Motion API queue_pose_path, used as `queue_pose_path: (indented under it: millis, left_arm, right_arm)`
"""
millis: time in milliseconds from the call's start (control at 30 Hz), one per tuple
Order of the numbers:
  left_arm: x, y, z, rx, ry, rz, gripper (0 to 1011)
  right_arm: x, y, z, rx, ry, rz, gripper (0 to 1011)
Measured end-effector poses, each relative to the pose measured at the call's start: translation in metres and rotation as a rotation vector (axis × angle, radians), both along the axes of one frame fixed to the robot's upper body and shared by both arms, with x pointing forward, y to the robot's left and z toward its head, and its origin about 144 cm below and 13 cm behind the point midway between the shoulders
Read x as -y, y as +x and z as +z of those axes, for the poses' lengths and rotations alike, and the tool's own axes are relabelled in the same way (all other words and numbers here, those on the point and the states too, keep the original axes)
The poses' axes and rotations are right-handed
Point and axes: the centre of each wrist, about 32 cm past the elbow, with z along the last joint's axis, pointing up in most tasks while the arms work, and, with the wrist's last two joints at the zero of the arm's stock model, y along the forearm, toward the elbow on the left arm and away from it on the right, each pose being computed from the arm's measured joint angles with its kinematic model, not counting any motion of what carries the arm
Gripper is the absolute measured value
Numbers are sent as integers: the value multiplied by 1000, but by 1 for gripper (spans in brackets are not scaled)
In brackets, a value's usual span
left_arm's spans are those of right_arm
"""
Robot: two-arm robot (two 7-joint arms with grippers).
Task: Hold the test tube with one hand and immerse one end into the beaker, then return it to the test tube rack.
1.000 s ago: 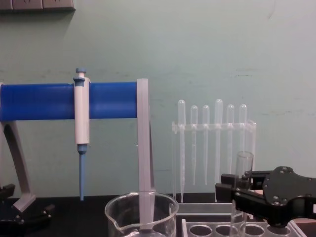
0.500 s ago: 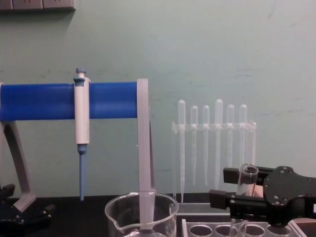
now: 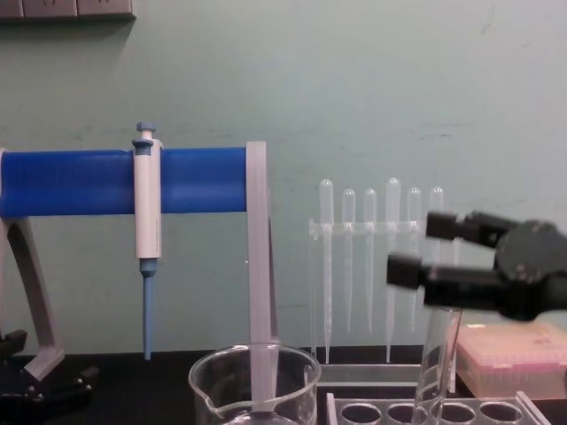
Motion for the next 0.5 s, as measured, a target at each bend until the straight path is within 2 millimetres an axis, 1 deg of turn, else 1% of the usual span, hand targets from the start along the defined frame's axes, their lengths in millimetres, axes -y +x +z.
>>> queue_pose_path:
  millis: [100, 267, 333, 400, 500]
  left_arm:
    - [0, 0, 0, 0, 0, 0, 1000]
    - [0, 0, 0, 0, 0, 0, 1000]
    - [0, 0, 0, 0, 0, 0, 1000]
    - [0, 0, 0, 0, 0, 0, 1000]
    - [0, 0, 0, 0, 0, 0, 1000]
  right_arm:
    - [2, -9, 6, 28, 53, -58, 1002]
    - [3, -18, 8, 45, 124, -191, 1002]
    - [3, -21, 7, 48, 133, -252, 1002]
    - [1, -24, 1, 44, 126, -368, 1002]
    - [-1, -25, -6, 30, 112, -449, 1002]
